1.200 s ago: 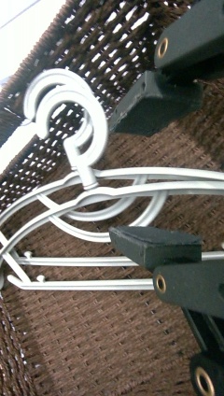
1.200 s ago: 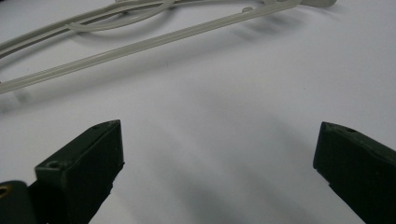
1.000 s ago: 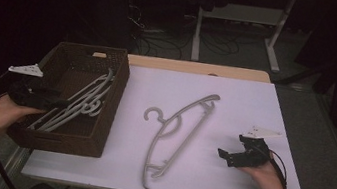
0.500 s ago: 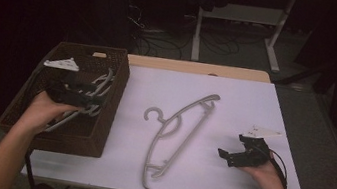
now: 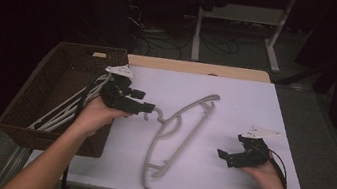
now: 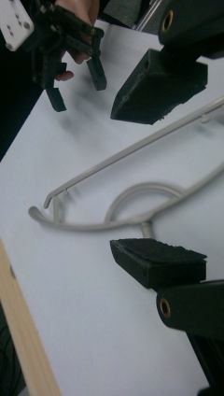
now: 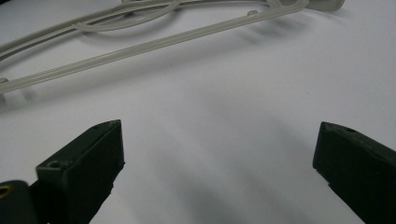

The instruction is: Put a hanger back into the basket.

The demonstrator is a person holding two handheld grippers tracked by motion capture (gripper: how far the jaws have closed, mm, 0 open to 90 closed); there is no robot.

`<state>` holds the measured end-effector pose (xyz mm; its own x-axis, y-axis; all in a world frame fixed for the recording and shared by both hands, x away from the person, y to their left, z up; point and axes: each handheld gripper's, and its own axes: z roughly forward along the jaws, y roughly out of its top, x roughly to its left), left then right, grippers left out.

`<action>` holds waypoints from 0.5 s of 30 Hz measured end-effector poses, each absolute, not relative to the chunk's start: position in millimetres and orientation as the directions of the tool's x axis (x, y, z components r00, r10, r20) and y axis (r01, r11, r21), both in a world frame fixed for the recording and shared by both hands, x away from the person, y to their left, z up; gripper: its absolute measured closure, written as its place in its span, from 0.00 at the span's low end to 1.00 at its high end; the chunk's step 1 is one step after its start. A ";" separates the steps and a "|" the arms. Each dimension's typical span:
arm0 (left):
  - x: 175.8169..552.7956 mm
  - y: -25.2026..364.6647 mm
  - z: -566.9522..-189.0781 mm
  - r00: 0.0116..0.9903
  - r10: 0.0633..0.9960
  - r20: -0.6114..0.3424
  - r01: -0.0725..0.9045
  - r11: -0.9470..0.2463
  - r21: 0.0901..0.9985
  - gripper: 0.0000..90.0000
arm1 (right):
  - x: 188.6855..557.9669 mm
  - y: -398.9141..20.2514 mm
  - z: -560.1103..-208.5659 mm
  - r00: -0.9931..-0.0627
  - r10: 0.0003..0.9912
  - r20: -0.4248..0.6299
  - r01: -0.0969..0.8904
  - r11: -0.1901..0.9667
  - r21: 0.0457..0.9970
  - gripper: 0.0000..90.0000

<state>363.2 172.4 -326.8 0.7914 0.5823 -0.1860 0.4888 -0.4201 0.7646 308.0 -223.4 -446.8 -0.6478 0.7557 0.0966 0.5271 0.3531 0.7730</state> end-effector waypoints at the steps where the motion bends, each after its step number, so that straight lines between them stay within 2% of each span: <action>1: 365.8 165.5 -330.9 0.791 0.585 -0.181 0.490 -0.427 0.760 0.38 | 307.9 -223.3 -446.8 -0.650 0.754 0.095 0.526 0.356 0.773 0.02; 9: 395.9 123.3 -376.8 0.760 0.634 -0.143 0.533 -0.481 0.696 0.49 | 306.9 -223.3 -446.4 -0.653 0.750 0.099 0.524 0.354 0.775 0.02; 15: 414.6 102.6 -412.0 0.757 0.648 -0.081 0.539 -0.550 0.638 0.57 | 306.9 -224.0 -446.4 -0.656 0.748 0.100 0.521 0.354 0.777 0.02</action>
